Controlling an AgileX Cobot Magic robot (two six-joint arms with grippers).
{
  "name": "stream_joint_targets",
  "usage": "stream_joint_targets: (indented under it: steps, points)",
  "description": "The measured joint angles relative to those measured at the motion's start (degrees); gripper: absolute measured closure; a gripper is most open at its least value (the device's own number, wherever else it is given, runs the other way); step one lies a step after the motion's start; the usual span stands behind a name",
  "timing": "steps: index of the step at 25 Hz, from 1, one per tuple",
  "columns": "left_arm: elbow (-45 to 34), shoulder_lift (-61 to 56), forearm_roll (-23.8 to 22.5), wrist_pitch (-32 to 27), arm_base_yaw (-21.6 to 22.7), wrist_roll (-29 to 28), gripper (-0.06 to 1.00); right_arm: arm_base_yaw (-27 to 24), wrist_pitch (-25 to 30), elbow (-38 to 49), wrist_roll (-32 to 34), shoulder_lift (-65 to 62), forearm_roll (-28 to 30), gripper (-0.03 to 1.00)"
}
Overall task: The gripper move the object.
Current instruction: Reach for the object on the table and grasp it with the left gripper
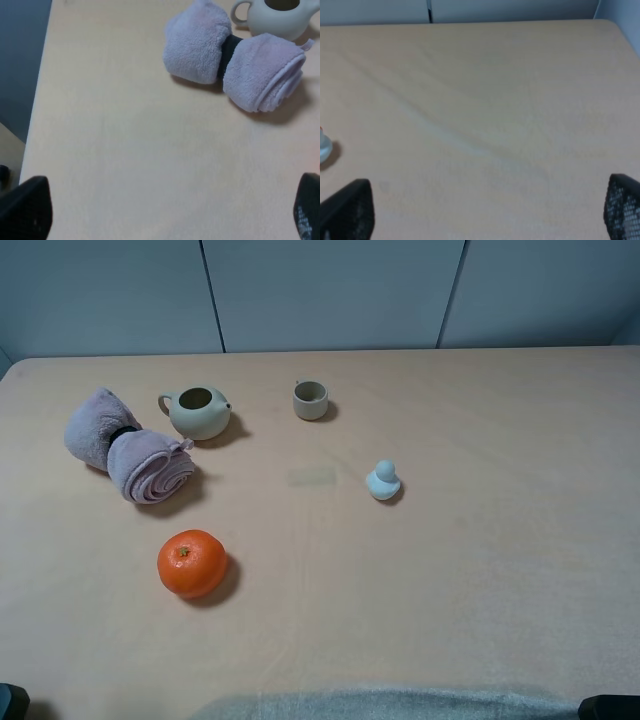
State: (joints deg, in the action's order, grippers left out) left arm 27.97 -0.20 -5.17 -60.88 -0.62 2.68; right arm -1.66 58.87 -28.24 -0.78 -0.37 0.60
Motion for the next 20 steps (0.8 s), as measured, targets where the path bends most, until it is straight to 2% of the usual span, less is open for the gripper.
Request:
stream_joint_targets:
  steps: [20]
  points:
    - [0.0, 0.0, 0.0, 0.0, 0.0, 0.0, -0.02, 0.0, 0.0, 0.0, 0.0, 0.0, 0.0, 0.28]
